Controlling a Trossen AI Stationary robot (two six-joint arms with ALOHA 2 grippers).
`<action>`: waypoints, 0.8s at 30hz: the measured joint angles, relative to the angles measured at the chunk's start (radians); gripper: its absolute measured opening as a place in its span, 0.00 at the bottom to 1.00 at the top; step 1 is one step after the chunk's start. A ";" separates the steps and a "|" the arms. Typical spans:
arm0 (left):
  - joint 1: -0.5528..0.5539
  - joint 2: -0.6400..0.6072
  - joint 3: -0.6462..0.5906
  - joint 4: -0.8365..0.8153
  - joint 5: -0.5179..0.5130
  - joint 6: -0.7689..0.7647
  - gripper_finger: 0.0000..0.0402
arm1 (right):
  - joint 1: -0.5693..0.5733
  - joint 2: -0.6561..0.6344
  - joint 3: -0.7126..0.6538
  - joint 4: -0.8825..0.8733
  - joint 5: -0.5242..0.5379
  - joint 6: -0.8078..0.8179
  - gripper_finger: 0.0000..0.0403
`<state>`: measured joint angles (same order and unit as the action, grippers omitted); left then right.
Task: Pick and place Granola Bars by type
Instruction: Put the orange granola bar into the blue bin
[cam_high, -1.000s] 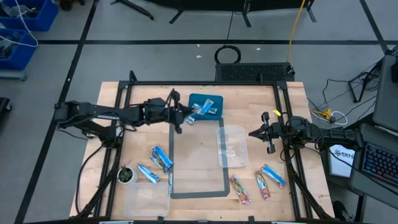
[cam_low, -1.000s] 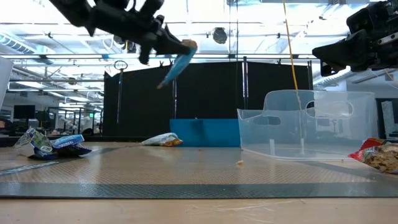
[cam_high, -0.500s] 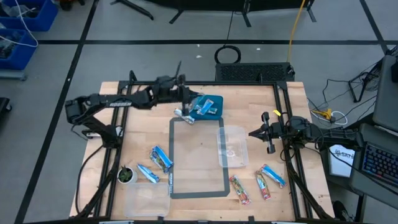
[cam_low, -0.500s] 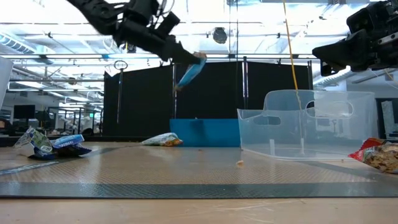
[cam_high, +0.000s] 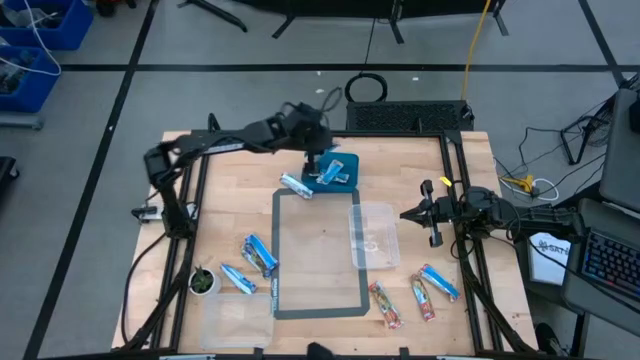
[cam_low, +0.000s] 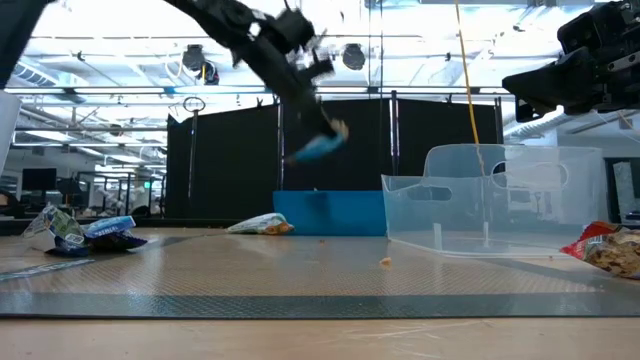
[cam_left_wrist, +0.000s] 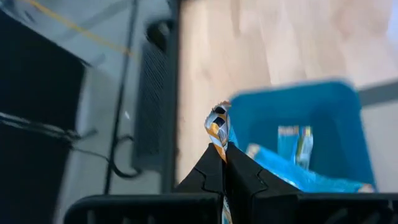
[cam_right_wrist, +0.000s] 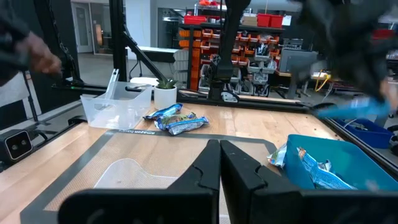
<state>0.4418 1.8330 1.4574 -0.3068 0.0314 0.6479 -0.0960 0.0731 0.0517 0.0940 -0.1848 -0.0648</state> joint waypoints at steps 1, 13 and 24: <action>0.000 0.027 0.002 0.000 -0.001 -0.001 0.01 | 0.000 0.000 0.000 0.000 0.000 0.000 0.01; -0.004 0.157 0.004 0.020 0.022 -0.033 0.02 | 0.000 0.000 0.000 0.000 0.000 0.000 0.01; -0.006 0.157 0.004 0.019 0.022 -0.034 0.03 | 0.000 0.000 0.000 0.000 0.000 0.000 0.01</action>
<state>0.4362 1.9896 1.4612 -0.2875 0.0536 0.6144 -0.0963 0.0731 0.0520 0.0940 -0.1852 -0.0650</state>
